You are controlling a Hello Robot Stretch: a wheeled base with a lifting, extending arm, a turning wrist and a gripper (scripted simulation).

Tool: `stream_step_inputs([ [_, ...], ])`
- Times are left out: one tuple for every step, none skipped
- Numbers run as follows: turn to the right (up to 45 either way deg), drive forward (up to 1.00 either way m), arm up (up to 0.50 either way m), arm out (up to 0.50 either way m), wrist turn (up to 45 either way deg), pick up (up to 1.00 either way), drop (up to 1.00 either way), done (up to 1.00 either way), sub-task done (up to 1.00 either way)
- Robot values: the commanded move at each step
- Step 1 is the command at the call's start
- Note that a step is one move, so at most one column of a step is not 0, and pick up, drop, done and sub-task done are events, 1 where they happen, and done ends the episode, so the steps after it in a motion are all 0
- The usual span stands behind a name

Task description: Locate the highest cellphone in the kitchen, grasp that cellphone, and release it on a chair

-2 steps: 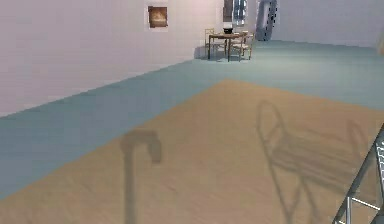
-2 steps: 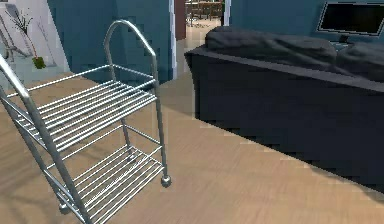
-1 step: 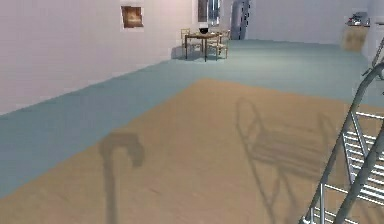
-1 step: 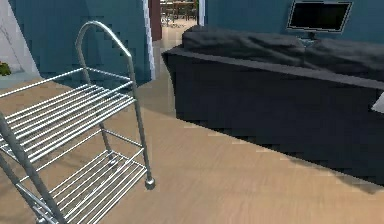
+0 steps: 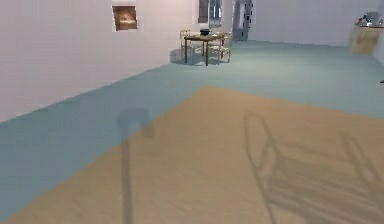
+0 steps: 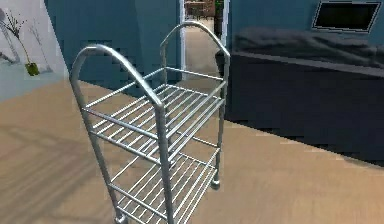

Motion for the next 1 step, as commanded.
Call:
stream_step_inputs([
  [15.0,0.00,0.00,0.00,0.0,0.00,0.00,0.00,0.00],
])
